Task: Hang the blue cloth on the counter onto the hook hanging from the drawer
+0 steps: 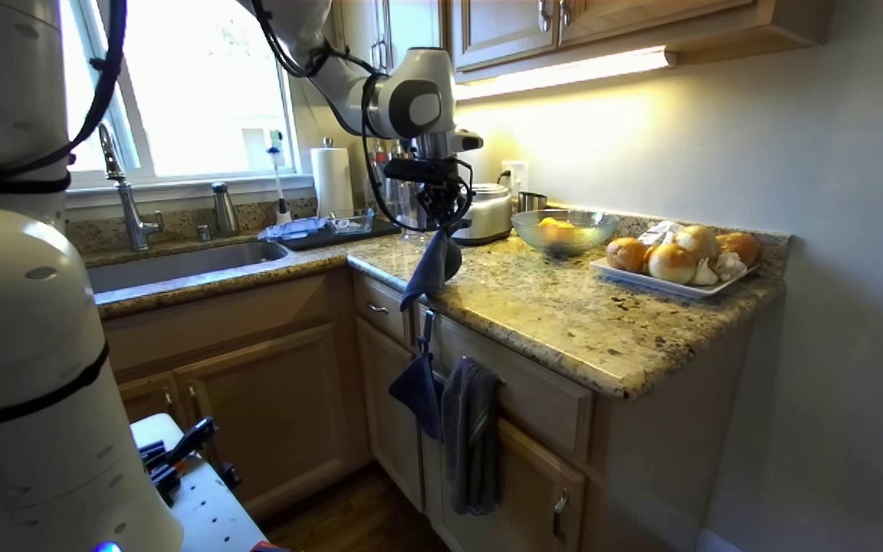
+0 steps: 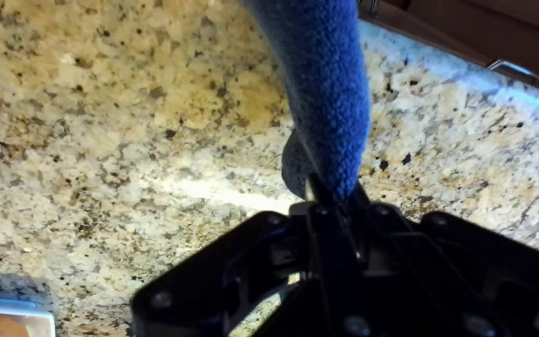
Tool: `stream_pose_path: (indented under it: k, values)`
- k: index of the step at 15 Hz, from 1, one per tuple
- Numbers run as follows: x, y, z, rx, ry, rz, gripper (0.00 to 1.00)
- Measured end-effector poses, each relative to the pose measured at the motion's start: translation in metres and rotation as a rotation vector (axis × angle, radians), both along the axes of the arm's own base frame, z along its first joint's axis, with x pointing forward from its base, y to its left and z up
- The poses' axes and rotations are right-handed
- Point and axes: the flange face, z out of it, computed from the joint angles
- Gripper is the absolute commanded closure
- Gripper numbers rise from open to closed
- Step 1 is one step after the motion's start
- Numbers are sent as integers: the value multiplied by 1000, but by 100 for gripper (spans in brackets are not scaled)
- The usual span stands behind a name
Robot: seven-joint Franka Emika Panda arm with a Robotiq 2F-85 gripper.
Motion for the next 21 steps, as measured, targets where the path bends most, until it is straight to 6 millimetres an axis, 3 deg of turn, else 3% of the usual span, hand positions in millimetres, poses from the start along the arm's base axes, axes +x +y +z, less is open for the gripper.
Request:
stream_pose_path:
  k: [3,6,7,14,21]
  values:
    - [-14,2,-2,-2,0,-3,90]
    - [-15,2,-3,-2,2,-4,90]
    - [-15,2,-3,-2,2,-4,95]
    - [-22,11,-9,-6,16,14,96]
    - [-96,39,0,-21,12,66,96]
